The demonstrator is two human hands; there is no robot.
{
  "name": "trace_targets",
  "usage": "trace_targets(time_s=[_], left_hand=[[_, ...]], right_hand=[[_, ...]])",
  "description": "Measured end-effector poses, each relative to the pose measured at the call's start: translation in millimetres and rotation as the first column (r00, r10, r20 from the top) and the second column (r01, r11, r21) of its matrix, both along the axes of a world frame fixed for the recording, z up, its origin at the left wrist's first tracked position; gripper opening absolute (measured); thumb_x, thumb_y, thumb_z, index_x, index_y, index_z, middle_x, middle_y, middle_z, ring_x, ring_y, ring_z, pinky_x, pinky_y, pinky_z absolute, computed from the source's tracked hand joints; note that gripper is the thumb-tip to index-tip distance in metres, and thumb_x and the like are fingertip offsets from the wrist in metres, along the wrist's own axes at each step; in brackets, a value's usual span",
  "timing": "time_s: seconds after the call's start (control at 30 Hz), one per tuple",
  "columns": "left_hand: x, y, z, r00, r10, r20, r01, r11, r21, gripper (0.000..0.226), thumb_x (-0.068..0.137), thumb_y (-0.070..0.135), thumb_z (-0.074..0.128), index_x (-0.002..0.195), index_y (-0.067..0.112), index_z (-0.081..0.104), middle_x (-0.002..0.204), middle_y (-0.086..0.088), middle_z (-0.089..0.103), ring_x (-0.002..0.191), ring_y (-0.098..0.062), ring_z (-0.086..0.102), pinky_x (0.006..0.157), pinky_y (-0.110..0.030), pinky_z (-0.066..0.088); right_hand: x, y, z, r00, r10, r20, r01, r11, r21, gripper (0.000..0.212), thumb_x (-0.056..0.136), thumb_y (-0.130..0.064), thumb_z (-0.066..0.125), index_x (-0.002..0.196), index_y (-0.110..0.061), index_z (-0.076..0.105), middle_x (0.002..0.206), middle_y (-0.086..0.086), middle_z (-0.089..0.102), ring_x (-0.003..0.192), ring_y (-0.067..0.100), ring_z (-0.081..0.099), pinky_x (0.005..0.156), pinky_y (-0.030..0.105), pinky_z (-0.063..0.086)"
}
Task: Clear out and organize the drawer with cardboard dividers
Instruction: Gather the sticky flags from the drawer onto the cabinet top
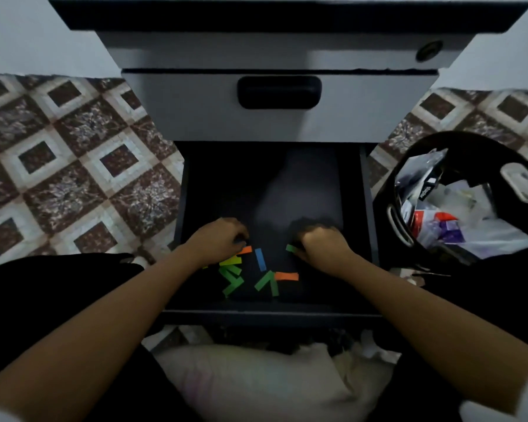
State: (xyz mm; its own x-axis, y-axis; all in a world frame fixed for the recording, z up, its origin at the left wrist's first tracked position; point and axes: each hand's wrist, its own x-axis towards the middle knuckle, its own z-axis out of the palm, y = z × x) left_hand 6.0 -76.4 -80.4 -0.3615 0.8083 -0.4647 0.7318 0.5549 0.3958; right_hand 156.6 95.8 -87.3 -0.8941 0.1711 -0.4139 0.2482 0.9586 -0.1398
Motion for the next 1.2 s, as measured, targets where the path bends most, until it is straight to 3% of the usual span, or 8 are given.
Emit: trace_targets(time_s=[0.13, 0.33, 0.53, 0.77, 1.03, 1.2], left_hand=[[8, 3, -9, 0.995, -0.078, -0.058, 0.077, 0.997, -0.012, 0.025, 0.092, 0.027, 0.054, 0.112, 0.015, 0.063, 0.114, -0.005, 0.057, 0.107, -0.02, 0.055, 0.088, -0.033, 0.046], [10, 2, -18, 0.983, -0.087, -0.16, 0.08, 0.996, -0.047, 0.018, 0.089, 0.029, 0.052, 0.1, 0.016, 0.059, 0.11, -0.003, 0.055, 0.106, -0.021, 0.053, 0.084, -0.034, 0.044], [14, 0, -21, 0.981, -0.069, -0.184, 0.051, 0.993, -0.104, 0.022, 0.09, 0.026, 0.052, 0.107, 0.011, 0.056, 0.116, -0.007, 0.052, 0.109, -0.024, 0.049, 0.085, -0.033, 0.041], [19, -1, -20, 0.964, -0.113, -0.239, 0.09, 0.991, -0.102, 0.026, 0.093, 0.024, 0.047, 0.114, 0.01, 0.055, 0.121, -0.008, 0.051, 0.113, -0.023, 0.047, 0.089, -0.032, 0.038], [20, -4, -21, 0.93, -0.183, -0.317, 0.15, 0.981, -0.126, 0.038, 0.094, 0.029, 0.045, 0.128, 0.011, 0.048, 0.134, -0.008, 0.045, 0.124, -0.025, 0.041, 0.098, -0.036, 0.035], [21, -4, -23, 0.932, -0.17, -0.321, 0.141, 0.984, -0.112, 0.031, 0.094, 0.026, 0.044, 0.119, 0.01, 0.053, 0.127, -0.008, 0.049, 0.119, -0.024, 0.045, 0.095, -0.034, 0.036]], right_hand=[[0, -4, -7, 0.999, -0.026, 0.033, 0.025, 0.999, 0.021, 0.039, 0.092, -0.035, 0.051, 0.123, -0.01, 0.051, 0.129, 0.01, 0.051, 0.118, 0.028, 0.049, 0.094, 0.037, 0.038], [2, -10, -13, 0.998, -0.019, 0.052, 0.019, 1.0, -0.002, 0.032, 0.09, -0.027, 0.052, 0.116, -0.008, 0.053, 0.124, 0.011, 0.052, 0.116, 0.027, 0.048, 0.092, 0.035, 0.039], [4, -10, -11, 0.999, 0.018, 0.026, -0.018, 0.999, 0.029, 0.036, 0.089, -0.032, 0.05, 0.116, -0.009, 0.051, 0.125, 0.01, 0.051, 0.116, 0.026, 0.045, 0.091, 0.037, 0.034], [3, -13, -3, 0.999, 0.005, -0.032, -0.006, 0.999, -0.043, 0.03, 0.092, -0.03, 0.047, 0.117, -0.013, 0.049, 0.122, 0.007, 0.055, 0.113, 0.024, 0.049, 0.091, 0.035, 0.032], [16, -30, -7, 0.974, 0.223, 0.032, -0.222, 0.974, -0.048, 0.032, 0.094, -0.032, 0.044, 0.117, -0.012, 0.053, 0.122, 0.007, 0.053, 0.116, 0.024, 0.047, 0.092, 0.035, 0.034], [17, -30, -8, 0.966, 0.25, 0.061, -0.248, 0.968, -0.039, 0.032, 0.095, -0.03, 0.043, 0.119, -0.011, 0.053, 0.124, 0.009, 0.052, 0.117, 0.026, 0.046, 0.094, 0.036, 0.035]])
